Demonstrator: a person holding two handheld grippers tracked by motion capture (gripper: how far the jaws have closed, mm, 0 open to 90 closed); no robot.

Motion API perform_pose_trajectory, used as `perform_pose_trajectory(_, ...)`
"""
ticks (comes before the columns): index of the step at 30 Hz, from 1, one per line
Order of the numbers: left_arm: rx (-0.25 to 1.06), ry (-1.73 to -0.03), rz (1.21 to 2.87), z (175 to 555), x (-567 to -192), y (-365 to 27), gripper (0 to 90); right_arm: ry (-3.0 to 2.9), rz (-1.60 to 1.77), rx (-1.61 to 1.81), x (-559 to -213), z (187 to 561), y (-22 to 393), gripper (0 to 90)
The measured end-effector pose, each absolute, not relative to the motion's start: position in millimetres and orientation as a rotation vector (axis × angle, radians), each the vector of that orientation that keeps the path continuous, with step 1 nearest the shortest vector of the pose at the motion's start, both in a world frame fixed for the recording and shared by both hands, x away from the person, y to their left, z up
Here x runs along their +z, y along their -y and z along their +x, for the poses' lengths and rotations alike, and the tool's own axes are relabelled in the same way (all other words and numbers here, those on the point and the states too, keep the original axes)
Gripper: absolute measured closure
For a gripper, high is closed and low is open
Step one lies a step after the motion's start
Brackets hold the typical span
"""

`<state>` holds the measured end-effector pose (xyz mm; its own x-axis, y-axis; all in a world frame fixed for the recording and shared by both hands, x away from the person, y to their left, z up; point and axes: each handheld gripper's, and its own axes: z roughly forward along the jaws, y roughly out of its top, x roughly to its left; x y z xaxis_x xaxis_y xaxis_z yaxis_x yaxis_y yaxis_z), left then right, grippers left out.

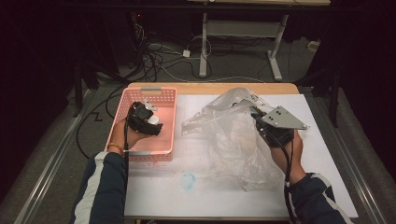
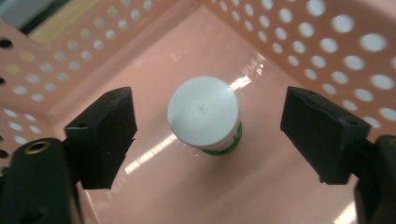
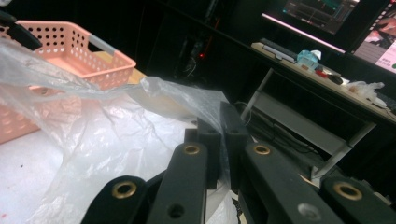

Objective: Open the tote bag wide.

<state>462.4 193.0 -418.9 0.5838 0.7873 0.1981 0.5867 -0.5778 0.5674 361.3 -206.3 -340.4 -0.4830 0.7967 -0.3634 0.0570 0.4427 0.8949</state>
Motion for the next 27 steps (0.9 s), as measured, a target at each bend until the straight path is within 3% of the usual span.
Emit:
perform_pose_trajectory(2, 0.578, -1.130, 2.391, 469.4, -424.8, -195.3, 23.7, -1.862, 0.720, 1.110, -340.9, 361.6, 206.3, 90.0)
perform_pose_trajectory(5, 0.510, -1.116, 2.417, 475.6, -428.7, -197.8, 36.4, -1.851, 0.728, 1.125, -338.3, 361.9, 208.7, 90.0)
perform_pose_trajectory(10, 0.426, -1.153, 2.446, 485.4, -436.0, -198.3, 46.7, -1.839, 0.732, 1.142, -336.0, 362.3, 210.9, 90.0)
perform_pose_trajectory(17, 0.443, -1.153, 2.453, 485.2, -433.0, -199.6, 48.1, -1.845, 0.722, 1.148, -336.0, 362.2, 209.1, 90.0)
perform_pose_trajectory(27, 0.552, -1.075, 2.292, 453.6, -400.6, -211.8, 48.3, -1.844, 0.746, 1.150, -338.9, 366.5, 211.1, 90.0)
